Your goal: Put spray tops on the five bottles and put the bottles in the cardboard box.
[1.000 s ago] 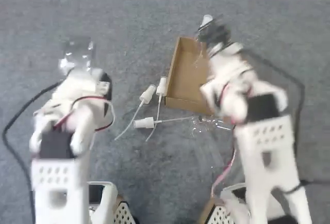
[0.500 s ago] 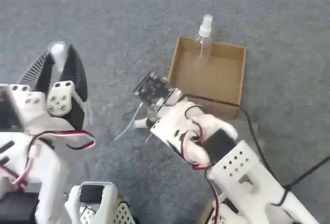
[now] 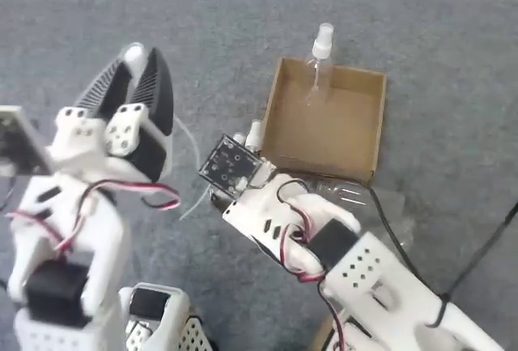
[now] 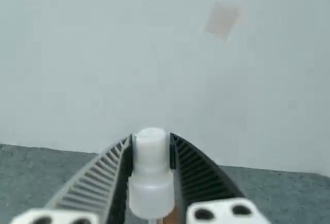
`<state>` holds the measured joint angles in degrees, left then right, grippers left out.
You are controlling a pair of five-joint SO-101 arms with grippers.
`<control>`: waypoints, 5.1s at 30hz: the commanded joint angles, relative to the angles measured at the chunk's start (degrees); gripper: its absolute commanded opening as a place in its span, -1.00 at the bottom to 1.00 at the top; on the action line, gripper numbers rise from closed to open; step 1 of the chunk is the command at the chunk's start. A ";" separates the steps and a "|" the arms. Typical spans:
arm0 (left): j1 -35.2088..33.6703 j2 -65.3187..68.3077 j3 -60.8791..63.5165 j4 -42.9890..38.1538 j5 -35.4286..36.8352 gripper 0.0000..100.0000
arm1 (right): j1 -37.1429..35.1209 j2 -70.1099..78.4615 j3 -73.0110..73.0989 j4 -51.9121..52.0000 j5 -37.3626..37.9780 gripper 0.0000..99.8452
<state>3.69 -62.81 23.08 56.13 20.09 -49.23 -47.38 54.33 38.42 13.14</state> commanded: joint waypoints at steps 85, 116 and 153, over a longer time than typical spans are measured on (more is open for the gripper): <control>8.35 -0.53 10.42 7.12 -7.30 -0.71 | 2.15 -14.20 17.85 -27.03 -16.26 -0.99; 0.44 -2.99 12.09 6.77 -14.95 -0.71 | 7.52 -13.41 11.08 -20.97 -16.00 -0.99; 2.02 -36.40 55.87 -1.58 -18.29 -0.37 | 5.23 6.64 -23.65 3.38 -15.91 -0.99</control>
<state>5.54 -98.77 79.25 55.25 2.15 -43.60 -36.31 30.77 41.32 -2.51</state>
